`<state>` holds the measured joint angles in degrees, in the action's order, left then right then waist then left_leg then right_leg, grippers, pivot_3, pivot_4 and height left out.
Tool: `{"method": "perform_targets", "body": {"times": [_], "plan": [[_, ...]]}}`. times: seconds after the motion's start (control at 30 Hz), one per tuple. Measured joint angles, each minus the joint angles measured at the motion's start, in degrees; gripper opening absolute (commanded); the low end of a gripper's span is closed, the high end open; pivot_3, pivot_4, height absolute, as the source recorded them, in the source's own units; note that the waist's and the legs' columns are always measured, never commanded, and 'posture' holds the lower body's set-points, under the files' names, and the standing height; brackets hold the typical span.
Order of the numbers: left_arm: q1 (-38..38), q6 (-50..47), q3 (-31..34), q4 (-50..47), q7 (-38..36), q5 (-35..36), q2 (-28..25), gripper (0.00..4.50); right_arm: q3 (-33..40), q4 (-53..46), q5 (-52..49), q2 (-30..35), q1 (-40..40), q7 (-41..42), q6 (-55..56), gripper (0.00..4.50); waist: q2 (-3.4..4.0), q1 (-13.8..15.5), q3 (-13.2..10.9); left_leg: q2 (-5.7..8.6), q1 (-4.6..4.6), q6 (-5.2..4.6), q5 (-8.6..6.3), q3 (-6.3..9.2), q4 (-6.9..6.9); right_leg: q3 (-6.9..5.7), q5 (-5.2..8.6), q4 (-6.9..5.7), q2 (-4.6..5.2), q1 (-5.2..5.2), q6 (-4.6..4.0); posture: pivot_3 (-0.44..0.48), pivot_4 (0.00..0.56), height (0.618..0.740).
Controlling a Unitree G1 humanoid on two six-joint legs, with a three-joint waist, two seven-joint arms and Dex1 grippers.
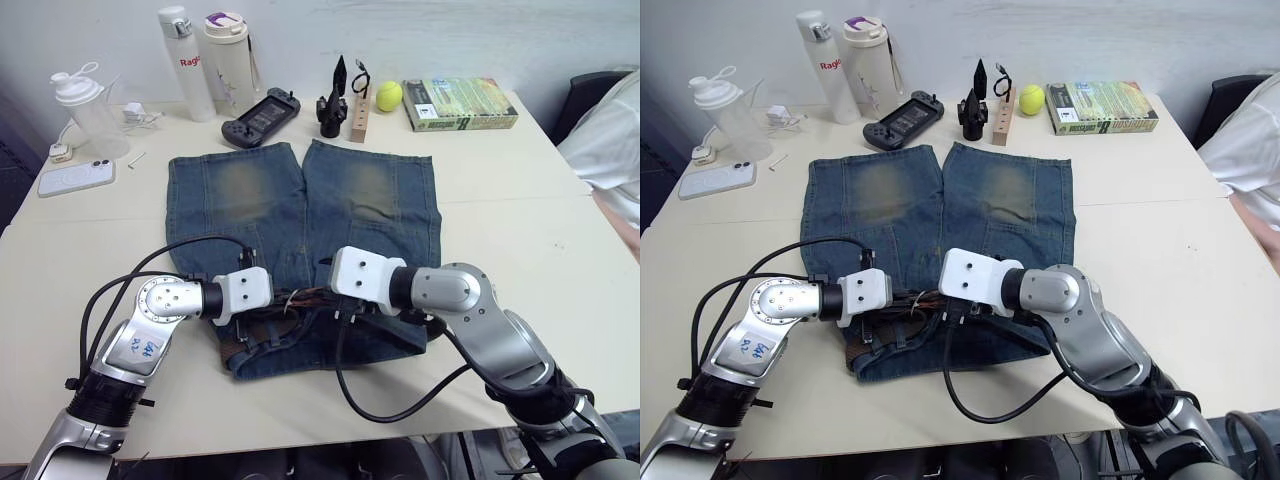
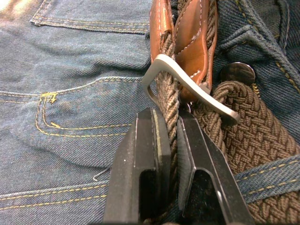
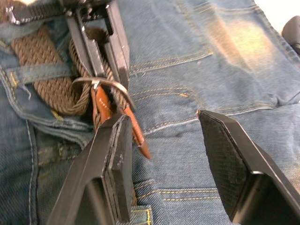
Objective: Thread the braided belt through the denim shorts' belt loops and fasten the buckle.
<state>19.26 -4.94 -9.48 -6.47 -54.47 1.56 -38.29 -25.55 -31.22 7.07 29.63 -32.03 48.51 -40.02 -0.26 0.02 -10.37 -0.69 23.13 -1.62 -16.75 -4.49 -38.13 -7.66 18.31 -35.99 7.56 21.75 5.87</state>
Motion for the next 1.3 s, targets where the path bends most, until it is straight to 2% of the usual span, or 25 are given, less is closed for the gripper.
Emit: {"method": "perform_targets", "body": {"times": [0.4, 0.47, 0.53, 0.63, 0.93, 1.0, 1.03, 1.17, 1.2, 1.3], "plan": [[0.00, 2.33, -0.17, 0.00, 0.10, -1.18, -0.07, 0.34, -4.94, 4.70, 3.73, -0.36, 0.00, -1.94, 6.24, 2.46, 0.00, -0.04, 0.00, 0.00, 0.00, 0.00, 0.00, 0.00, -0.01, 0.00, 0.00, 0.00, 0.00, 0.00, 0.00, 0.000, 0.150, 0.720], [0.00, 2.67, -0.21, 0.00, 0.09, -1.44, -0.09, 0.34, -5.36, 4.77, 4.22, -0.62, 0.00, -2.04, 6.37, 2.09, 0.00, -0.04, 0.00, 0.00, 0.00, 0.00, 0.00, 0.00, -0.01, 0.00, 0.00, 0.00, 0.00, 0.00, 0.00, 0.000, 0.150, 0.720], [0.00, 3.08, -0.21, 0.00, 0.11, -1.72, -0.13, 0.34, -5.67, 4.81, 4.43, -0.67, 0.01, -1.96, 6.42, 1.50, 0.00, -0.04, 0.00, 0.00, 0.00, 0.00, 0.00, 0.00, -0.01, 0.00, 0.00, 0.00, 0.00, 0.00, 0.00, 0.000, 0.150, 0.720], [0.00, 3.13, -0.14, 0.12, 0.47, -1.93, -0.16, 0.34, -6.20, 4.80, 4.46, -0.70, 0.34, -1.43, 6.43, 0.08, 0.00, -0.02, 0.00, 0.00, 0.00, 0.00, 0.00, 0.00, -0.01, 0.00, 0.00, 0.00, 0.00, 0.00, 0.00, 0.000, 0.150, 0.720], [-0.02, 3.55, -0.22, 0.23, 0.63, -2.02, -0.22, 0.34, -6.15, 4.54, 4.46, -0.72, 1.14, -1.34, 6.44, 0.08, 0.00, -0.04, 0.00, -0.01, 0.00, 0.00, 0.00, 0.00, -0.01, 0.00, 0.00, -0.01, 0.00, 0.00, 0.00, 0.000, 0.150, 0.720], [-0.04, 3.82, -0.19, 0.25, 0.69, -1.90, -0.15, 0.98, -6.05, 4.43, 4.44, -0.77, 1.27, -1.32, 6.33, 0.00, 0.00, -0.04, 0.00, -0.01, 0.00, 0.00, 0.00, 0.00, -0.01, 0.00, 0.00, -0.01, 0.00, 0.00, 0.00, 0.000, 0.150, 0.720], [-0.03, 4.12, -0.11, 0.23, 0.73, -1.77, 0.02, 1.16, -6.05, 4.45, 4.44, -0.80, 1.36, -1.31, 6.27, 0.00, 0.00, -0.02, 0.00, -0.01, 0.00, 0.00, 0.00, 0.00, -0.01, 0.00, 0.00, -0.01, 0.00, 0.00, 0.00, 0.000, 0.150, 0.720], [-0.72, 0.24, 2.66, -0.77, 0.88, 2.28, 1.00, 2.98, -6.04, 4.33, 4.35, -0.87, 1.93, -1.09, 6.20, 0.00, 0.00, -0.09, 0.00, -0.02, 0.00, 0.00, 0.00, 0.00, -0.01, 0.00, 0.00, -0.01, 0.00, 0.00, 0.00, 0.000, 0.150, 0.720], [-1.13, -2.15, 3.56, -1.94, 1.01, 3.43, 1.00, 3.31, -6.04, 4.17, 4.26, -0.88, 2.03, -1.00, 6.19, 0.00, 0.00, -0.11, 0.00, -0.02, 0.00, 0.00, 0.00, 0.00, -0.01, 0.00, 0.00, -0.01, 0.00, 0.00, 0.00, 0.000, 0.150, 0.720], [-2.83, -8.18, 6.64, -5.75, -0.07, 8.75, 0.07, 3.31, -5.93, 4.05, 4.21, -0.89, 2.42, -0.96, 5.89, 0.00, 0.00, -0.19, 0.00, -0.04, -0.01, 0.00, 0.00, 0.00, 0.00, 0.02, 0.00, 0.00, 0.00, 0.00, 0.00, 0.000, 0.150, 0.720]]}}
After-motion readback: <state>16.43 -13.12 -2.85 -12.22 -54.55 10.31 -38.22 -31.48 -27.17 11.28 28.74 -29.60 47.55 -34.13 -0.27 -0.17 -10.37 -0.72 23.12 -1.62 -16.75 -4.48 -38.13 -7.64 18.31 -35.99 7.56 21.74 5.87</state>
